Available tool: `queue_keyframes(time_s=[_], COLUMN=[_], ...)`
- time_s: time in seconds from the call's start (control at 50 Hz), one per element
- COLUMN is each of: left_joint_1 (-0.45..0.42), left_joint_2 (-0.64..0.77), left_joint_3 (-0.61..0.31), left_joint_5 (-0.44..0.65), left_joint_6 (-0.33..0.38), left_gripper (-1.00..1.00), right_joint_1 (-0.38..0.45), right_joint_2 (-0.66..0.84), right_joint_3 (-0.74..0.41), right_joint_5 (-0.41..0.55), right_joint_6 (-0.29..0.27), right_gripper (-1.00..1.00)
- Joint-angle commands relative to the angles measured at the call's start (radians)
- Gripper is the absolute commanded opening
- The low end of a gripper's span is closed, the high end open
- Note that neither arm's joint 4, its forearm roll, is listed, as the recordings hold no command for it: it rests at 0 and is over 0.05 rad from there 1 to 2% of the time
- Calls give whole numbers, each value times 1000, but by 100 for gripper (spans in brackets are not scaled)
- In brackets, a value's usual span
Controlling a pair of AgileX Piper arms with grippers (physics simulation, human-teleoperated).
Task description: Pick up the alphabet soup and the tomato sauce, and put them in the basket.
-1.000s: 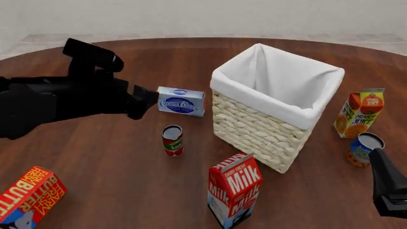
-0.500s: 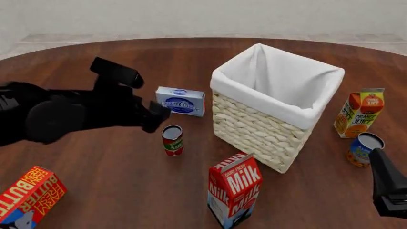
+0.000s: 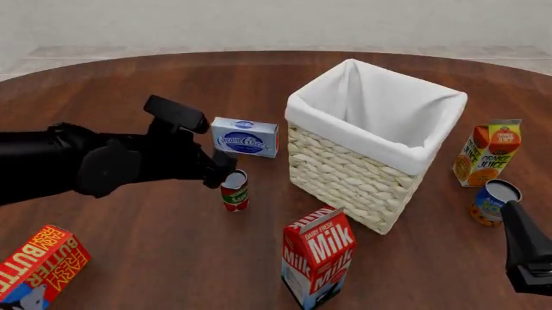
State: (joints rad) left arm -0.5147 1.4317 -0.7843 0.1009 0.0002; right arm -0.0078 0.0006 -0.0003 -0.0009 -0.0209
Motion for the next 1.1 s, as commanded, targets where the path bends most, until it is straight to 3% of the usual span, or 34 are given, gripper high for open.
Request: queue_keyframes(time_s=[0.02, 0.54, 1.1], left_joint_1=[-4, 8, -3], left_joint_2=[64, 216, 275], left_joint_3=[5, -4, -13], left_joint_5=[-50, -143, -171], left_joint_6=[-1, 6, 0], left_gripper=[100, 100, 100], right_joint_1=[0, 1, -2], right_joint_2=[0, 0, 2], right_joint_3=[0, 0, 0], right_joint_5=[0, 3, 0], right_joint_6=[2, -9, -8], right_gripper=[100, 100, 100])
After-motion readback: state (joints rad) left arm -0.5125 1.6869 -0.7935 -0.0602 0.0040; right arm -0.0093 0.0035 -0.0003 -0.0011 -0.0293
